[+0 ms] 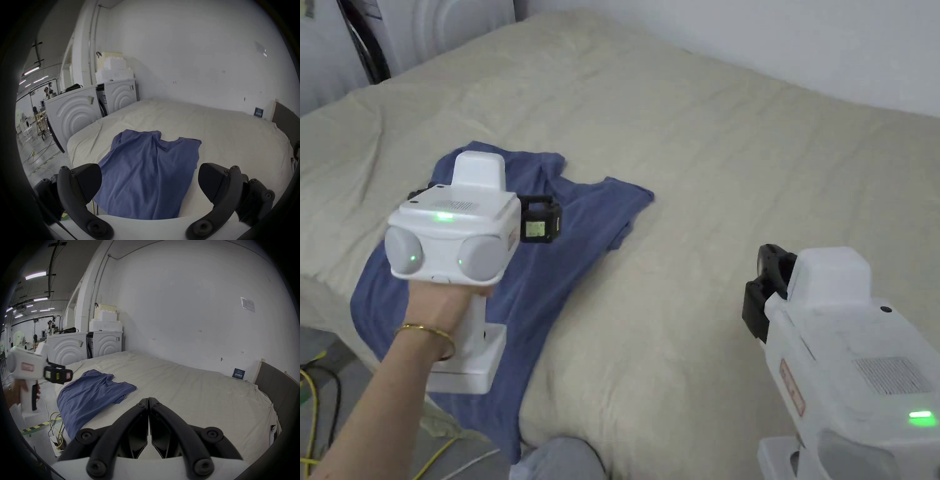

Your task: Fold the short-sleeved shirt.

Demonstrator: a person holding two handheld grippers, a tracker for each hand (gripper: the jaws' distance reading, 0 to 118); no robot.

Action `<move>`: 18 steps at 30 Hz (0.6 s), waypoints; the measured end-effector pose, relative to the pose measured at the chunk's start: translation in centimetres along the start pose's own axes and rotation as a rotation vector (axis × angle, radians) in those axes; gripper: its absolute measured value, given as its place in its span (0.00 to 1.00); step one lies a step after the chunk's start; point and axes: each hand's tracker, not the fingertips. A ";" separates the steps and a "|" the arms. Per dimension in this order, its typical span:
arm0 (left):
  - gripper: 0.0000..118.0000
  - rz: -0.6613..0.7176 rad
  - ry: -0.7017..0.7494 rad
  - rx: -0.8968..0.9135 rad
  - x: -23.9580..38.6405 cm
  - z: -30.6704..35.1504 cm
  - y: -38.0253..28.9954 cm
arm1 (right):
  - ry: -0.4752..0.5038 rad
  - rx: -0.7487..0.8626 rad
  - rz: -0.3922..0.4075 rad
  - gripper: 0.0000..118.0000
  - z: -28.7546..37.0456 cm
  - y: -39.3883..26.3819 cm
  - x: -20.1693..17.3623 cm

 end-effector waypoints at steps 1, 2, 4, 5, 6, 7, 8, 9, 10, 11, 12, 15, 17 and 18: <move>1.00 -0.011 -0.014 -0.016 0.0 -1.4 0.6 | 0.001 -0.004 0.005 0.00 -0.4 0.0 0.0; 1.00 -0.032 -0.001 -0.043 0.4 -3.1 1.3 | -0.002 -0.010 0.006 0.00 -0.9 0.0 0.0; 1.00 -0.067 -0.018 -0.078 0.7 -6.0 2.5 | 0.004 -0.022 -0.004 0.00 -1.8 -0.1 0.2; 1.00 -0.079 -0.025 -0.108 0.8 -7.6 3.0 | 0.003 -0.030 -0.008 0.00 -2.1 0.0 -0.1; 1.00 -0.083 -0.033 -0.145 1.2 -9.5 3.7 | 0.003 -0.034 -0.011 0.00 -2.7 -0.1 -0.1; 1.00 -0.108 -0.038 -0.195 1.5 -11.2 4.2 | 0.002 -0.039 -0.013 0.00 -3.1 -0.3 0.0; 1.00 -0.123 -0.044 -0.249 1.8 -13.1 4.8 | 0.000 -0.044 -0.016 0.00 -3.7 -0.5 0.0; 1.00 -0.121 -0.055 -0.299 2.0 -15.1 5.2 | -0.008 -0.051 -0.020 0.00 -4.3 -0.7 0.0; 1.00 -0.116 -0.062 -0.348 2.3 -16.8 5.6 | -0.013 -0.062 -0.026 0.00 -4.7 -0.9 0.1; 1.00 -0.110 -0.063 -0.385 2.5 -18.4 5.8 | -0.009 -0.071 -0.034 0.00 -5.2 -1.2 0.2; 1.00 -0.114 -0.059 -0.418 2.8 -20.0 5.9 | -0.008 -0.082 -0.035 0.00 -5.7 -1.4 0.4; 1.00 -0.149 -0.060 -0.553 3.3 -24.3 5.5 | -0.010 -0.109 -0.026 0.00 -7.1 -2.2 1.0; 0.99 -0.185 -0.041 -0.639 3.6 -26.9 5.1 | -0.011 -0.123 -0.021 0.00 -7.9 -2.8 1.6; 0.95 -0.199 -0.031 -0.651 3.7 -28.1 4.7 | -0.016 -0.130 -0.013 0.00 -8.3 -3.0 1.8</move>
